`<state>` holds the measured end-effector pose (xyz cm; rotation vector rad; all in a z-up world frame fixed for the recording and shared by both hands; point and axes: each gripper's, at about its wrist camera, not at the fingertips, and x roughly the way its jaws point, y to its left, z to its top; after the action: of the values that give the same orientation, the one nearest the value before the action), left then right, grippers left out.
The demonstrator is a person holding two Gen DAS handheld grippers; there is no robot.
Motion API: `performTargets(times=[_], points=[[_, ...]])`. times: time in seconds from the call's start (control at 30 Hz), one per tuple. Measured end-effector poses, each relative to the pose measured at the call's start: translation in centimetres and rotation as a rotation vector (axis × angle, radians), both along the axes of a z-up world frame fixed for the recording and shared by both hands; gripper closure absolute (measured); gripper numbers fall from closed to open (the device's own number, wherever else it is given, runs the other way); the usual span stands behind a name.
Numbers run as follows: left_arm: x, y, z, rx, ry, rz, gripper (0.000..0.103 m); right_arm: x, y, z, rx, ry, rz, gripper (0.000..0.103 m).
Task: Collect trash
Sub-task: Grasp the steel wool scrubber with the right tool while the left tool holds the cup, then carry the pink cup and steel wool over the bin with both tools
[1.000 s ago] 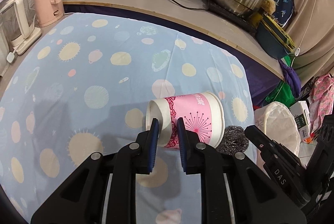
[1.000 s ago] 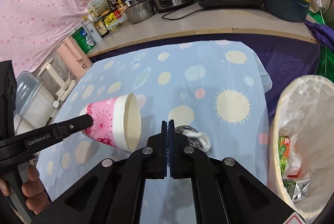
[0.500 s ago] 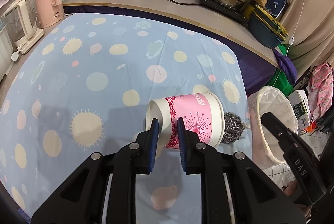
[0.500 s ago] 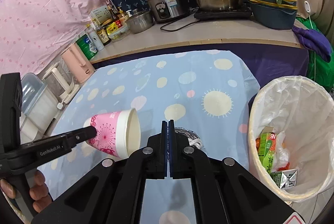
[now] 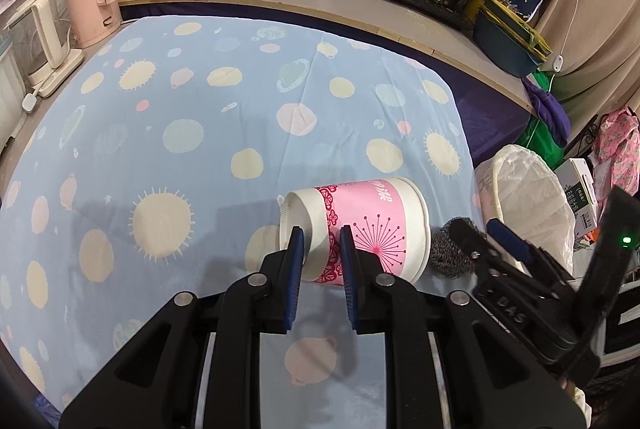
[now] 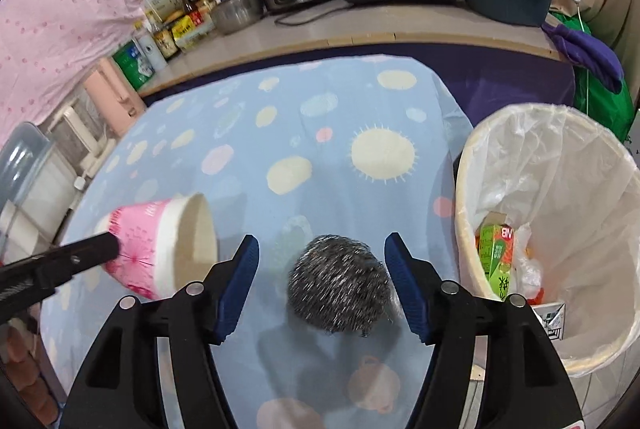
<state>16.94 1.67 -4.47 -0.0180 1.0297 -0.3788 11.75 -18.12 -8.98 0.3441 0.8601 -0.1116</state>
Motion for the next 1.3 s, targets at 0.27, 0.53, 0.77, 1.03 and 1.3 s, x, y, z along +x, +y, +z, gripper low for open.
performTargets(times=[0.27,0.53,0.77,1.03,1.3], points=[[-0.2,-0.1,0.0,0.005,-0.004,-0.004,0.085,-0.1,0.5,-1.1,-0.027,0.041,0.013,0.044],[-0.7,-0.8,0.2,0.012,-0.011,-0.025,0.085,-1.4,-0.3,-0.9,0.001,0.035,0.001,0.058],[-1.5,-1.9,1.1,0.01,-0.033,-0.061,0.085,-3.0,-0.5,1.8,0.021,-0.037,-0.001,0.063],[-2.4,-4.2,3.0,-0.002,-0.072,-0.116,0.085,-5.4,-2.7,6.4,0.02,-0.15,-0.06,0.063],[-3.5,-8.2,4.7,-0.011,-0.112,-0.2,0.085,-8.3,-7.2,9.0,0.008,-0.219,-0.179,0.063]])
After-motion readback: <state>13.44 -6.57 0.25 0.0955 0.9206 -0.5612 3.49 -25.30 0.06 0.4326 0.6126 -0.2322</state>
